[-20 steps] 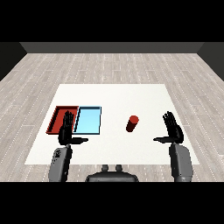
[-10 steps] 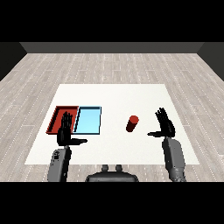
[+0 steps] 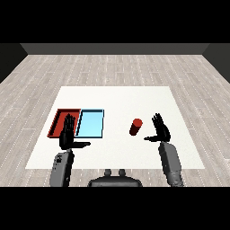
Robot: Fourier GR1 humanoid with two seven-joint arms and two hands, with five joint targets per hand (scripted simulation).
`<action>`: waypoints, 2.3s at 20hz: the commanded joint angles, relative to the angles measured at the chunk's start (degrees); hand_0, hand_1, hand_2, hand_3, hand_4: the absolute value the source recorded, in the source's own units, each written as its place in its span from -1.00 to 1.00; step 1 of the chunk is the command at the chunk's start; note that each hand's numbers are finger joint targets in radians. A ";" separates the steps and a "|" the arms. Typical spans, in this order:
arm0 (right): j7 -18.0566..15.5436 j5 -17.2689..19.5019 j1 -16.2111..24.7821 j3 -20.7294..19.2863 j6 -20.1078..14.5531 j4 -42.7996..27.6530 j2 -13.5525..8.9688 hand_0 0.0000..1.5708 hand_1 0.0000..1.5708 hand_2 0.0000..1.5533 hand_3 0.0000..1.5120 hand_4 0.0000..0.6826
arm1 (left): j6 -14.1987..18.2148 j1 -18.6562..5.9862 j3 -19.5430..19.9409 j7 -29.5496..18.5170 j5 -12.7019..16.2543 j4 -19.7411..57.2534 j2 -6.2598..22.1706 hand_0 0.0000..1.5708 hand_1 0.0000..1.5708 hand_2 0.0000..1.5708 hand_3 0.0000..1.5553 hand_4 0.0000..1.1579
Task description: Pick the red can and put it in the red box
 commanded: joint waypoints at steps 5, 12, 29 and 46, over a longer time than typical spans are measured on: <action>1.52 -0.35 0.73 2.82 -2.02 -1.27 3.21 -1.00 -1.00 -1.00 -1.00 -1.00 | -1.58 1.34 -0.30 -4.35 0.14 3.21 -0.79 -1.00 -1.00 -1.00 -1.00 -1.00; -0.29 -1.13 -4.48 2.17 -2.52 6.13 2.84 -1.00 -1.00 -1.00 -1.00 -1.00 | -2.02 2.06 0.00 -5.22 -0.98 3.73 0.00 -1.00 -1.00 -1.00 -1.00 -1.00; -4.54 -0.23 -11.01 3.83 -6.57 17.81 6.53 -1.00 -1.00 -1.00 -1.00 -1.00 | -2.19 -1.52 0.55 -3.35 1.12 3.76 -0.18 -1.00 -1.00 -1.00 -1.00 -1.00; -1.65 -0.96 -12.80 4.23 -6.52 17.78 4.55 -1.00 -1.00 -1.00 -1.00 -1.00 | -1.61 -3.32 1.30 1.17 2.20 1.13 0.54 -1.00 -1.00 -1.00 -1.00 -1.00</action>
